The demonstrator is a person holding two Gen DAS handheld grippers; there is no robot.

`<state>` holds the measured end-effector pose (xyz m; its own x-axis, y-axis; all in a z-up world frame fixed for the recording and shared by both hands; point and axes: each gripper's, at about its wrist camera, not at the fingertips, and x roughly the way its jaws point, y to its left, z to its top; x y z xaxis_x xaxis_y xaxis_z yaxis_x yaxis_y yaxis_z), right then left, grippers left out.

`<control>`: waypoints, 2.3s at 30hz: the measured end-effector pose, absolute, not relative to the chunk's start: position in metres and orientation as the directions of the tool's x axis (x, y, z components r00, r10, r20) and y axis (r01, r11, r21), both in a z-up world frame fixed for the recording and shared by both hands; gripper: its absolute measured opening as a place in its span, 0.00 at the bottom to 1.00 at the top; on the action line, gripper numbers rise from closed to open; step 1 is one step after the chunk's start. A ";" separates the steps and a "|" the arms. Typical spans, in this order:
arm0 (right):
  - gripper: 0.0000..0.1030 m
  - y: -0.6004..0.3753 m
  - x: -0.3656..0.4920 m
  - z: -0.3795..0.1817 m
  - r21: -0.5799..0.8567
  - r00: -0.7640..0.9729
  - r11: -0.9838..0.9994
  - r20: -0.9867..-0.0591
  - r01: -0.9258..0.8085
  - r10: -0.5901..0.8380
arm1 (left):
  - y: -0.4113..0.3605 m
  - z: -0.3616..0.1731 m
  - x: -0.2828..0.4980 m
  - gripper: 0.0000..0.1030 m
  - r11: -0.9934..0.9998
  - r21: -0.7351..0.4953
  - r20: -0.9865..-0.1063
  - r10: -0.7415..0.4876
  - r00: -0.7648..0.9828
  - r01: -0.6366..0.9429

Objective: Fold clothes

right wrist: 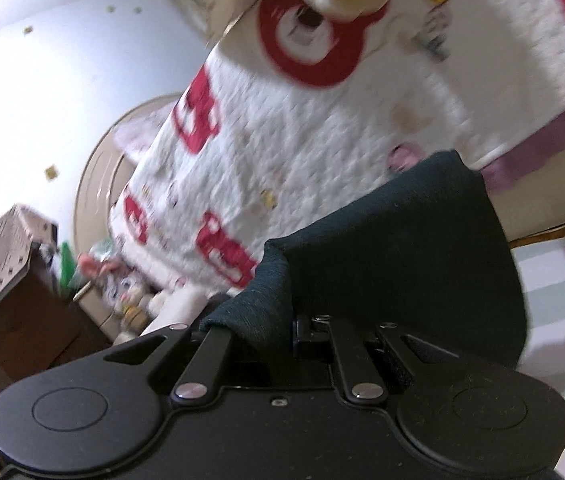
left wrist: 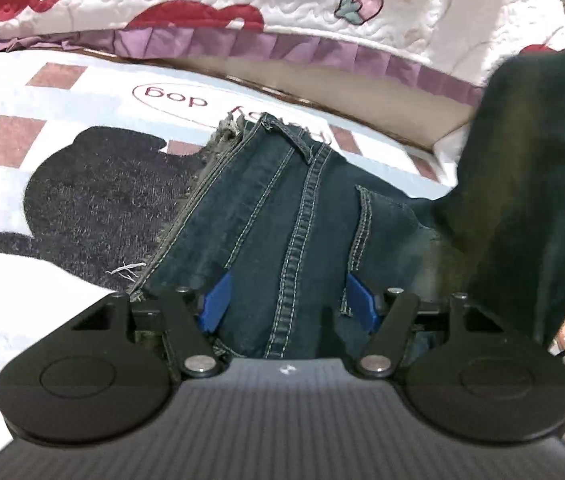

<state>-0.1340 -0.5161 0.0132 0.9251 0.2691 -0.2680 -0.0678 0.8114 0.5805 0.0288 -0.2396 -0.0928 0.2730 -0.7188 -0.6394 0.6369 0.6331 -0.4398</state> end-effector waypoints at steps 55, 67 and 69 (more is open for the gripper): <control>0.50 -0.508 -0.193 -0.098 0.593 0.815 0.803 -0.497 0.069 0.297 | -0.175 -0.067 0.039 0.64 0.616 -0.563 -0.518 -0.783 0.345 0.551; 0.48 -0.470 -0.188 -0.093 0.351 0.817 0.936 -0.539 -0.004 0.205 | -0.222 -0.066 0.036 0.24 0.689 -0.375 -0.605 -0.689 0.399 0.620; 0.48 -0.462 -0.183 -0.091 0.303 0.818 0.952 -0.538 -0.038 0.204 | -0.229 -0.066 0.035 0.18 0.698 -0.342 -0.617 -0.672 0.409 0.630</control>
